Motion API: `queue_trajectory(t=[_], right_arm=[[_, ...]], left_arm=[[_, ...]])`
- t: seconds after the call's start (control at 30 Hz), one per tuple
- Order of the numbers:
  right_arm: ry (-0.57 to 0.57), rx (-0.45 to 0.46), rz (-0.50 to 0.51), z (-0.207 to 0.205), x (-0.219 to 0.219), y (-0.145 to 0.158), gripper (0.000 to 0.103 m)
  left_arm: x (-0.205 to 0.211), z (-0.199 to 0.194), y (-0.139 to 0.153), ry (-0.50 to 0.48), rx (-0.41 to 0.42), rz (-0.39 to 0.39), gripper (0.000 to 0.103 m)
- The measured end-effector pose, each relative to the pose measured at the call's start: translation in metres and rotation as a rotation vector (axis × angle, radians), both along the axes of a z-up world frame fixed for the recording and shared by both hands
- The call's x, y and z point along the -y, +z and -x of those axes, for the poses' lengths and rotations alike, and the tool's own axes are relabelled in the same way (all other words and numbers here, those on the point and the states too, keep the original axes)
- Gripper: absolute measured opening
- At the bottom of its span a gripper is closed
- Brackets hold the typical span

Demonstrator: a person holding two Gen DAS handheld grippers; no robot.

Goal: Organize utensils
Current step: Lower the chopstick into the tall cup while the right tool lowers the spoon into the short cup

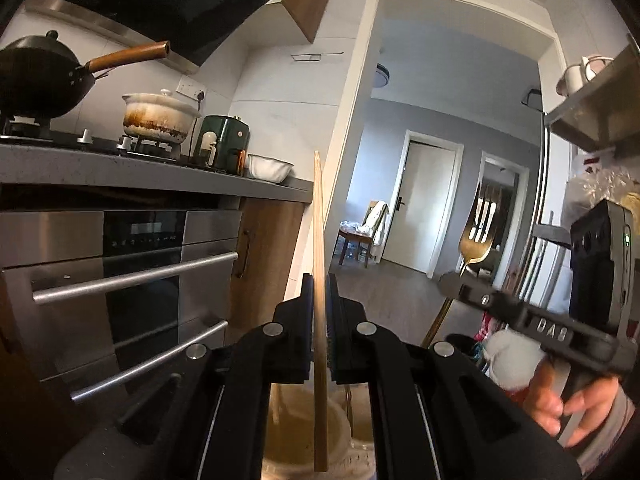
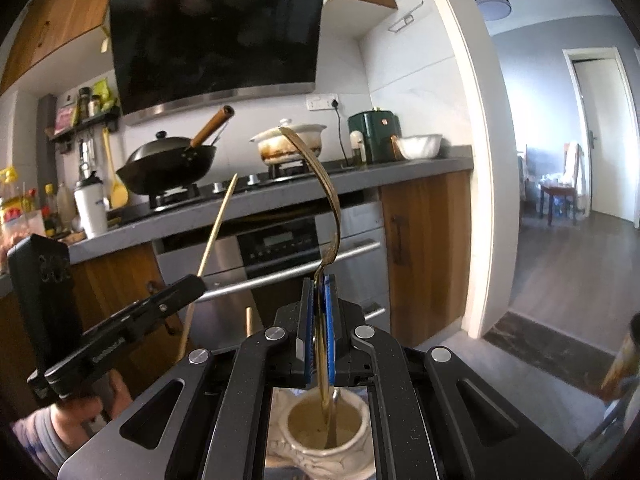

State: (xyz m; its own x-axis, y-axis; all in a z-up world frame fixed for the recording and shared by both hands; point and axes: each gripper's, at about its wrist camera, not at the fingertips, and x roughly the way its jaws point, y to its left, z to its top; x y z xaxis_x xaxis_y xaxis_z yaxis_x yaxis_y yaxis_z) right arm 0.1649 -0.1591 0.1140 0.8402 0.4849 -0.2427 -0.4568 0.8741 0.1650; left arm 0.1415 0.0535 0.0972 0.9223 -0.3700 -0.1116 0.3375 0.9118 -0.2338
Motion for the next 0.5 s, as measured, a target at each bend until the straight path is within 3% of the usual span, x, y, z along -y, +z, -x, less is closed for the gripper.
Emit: queue_trajectory(t=[0.2, 0.5], right_arm=[[-0.014, -0.077, 0.008, -0.017, -0.003, -0.028, 0.006], [-0.020, -0.162, 0.002, -0.031, -0.001, -0.056, 0.006]], left_arm=[[0.001, -0.026, -0.026, 0.043, -0.034, -0.006, 0.006], [-0.010, -0.024, -0.051, 0.058, -0.089, -0.014, 0.006]])
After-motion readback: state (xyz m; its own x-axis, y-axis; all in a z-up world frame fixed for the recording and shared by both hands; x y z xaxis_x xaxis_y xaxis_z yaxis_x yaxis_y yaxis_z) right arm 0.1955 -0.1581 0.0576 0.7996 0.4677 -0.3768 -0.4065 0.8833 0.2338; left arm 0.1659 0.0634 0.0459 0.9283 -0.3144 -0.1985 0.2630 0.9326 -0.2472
